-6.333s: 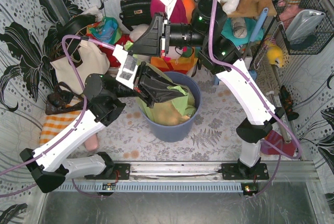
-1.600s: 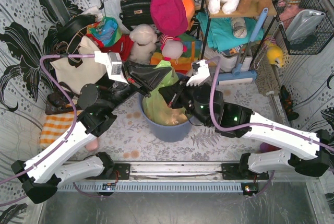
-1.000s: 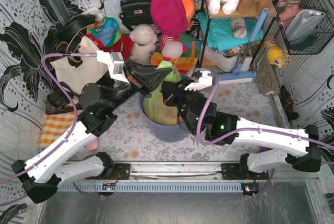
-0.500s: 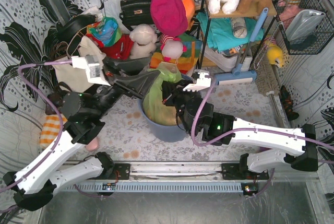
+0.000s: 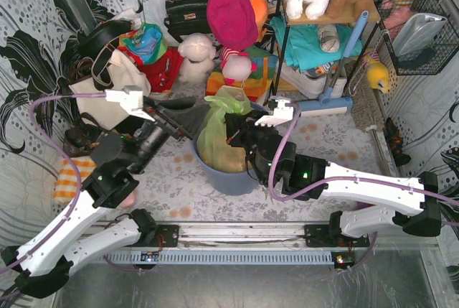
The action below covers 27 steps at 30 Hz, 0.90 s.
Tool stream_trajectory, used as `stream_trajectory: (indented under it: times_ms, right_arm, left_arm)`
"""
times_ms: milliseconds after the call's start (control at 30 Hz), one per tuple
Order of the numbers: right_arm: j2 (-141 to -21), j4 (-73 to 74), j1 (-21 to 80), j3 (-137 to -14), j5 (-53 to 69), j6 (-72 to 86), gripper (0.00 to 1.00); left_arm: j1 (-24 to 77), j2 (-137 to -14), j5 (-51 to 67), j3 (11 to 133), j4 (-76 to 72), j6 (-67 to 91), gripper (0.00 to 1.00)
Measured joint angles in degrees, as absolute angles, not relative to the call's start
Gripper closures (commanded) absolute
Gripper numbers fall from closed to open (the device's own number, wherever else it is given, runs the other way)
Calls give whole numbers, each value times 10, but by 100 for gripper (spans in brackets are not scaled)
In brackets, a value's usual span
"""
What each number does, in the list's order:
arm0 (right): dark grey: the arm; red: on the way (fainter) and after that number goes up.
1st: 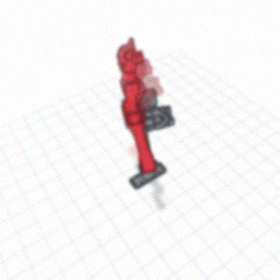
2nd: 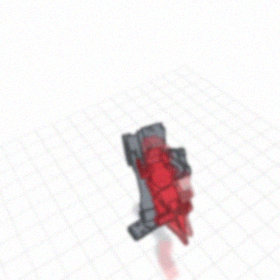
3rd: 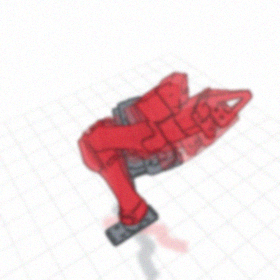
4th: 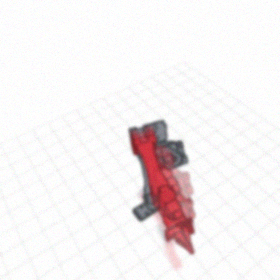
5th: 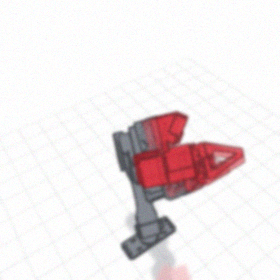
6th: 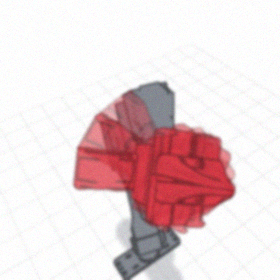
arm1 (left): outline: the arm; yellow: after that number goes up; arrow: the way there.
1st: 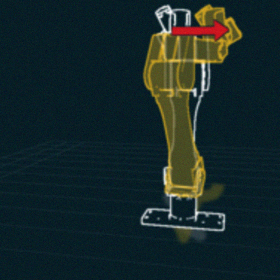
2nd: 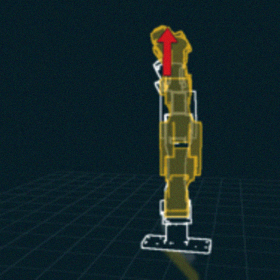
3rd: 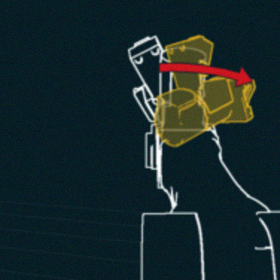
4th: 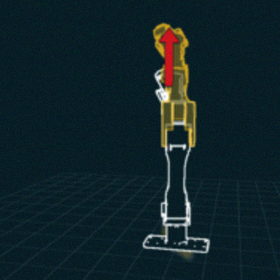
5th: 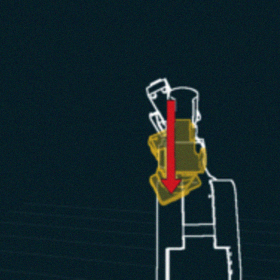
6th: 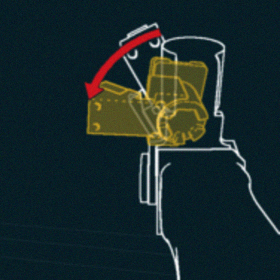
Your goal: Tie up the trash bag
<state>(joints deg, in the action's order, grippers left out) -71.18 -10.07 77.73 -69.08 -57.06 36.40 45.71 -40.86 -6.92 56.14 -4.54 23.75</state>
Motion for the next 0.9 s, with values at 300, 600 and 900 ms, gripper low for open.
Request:
stream_trajectory:
  times_ms: [300, 600, 900]
  right_arm:
    - [-709, -90, 777, -691, -571, 367, 100]
    - [-709, -85, 777, -691, -571, 369, 100]
    - [-709, -120, 777, -672, -571, 350, 100]
  left_arm:
    - [457, -456, -46, 522, -11, 272, 36]
    - [457, -458, -9, 514, -21, 279, 82]
    - [457, -460, 63, 515, -9, 287, 98]
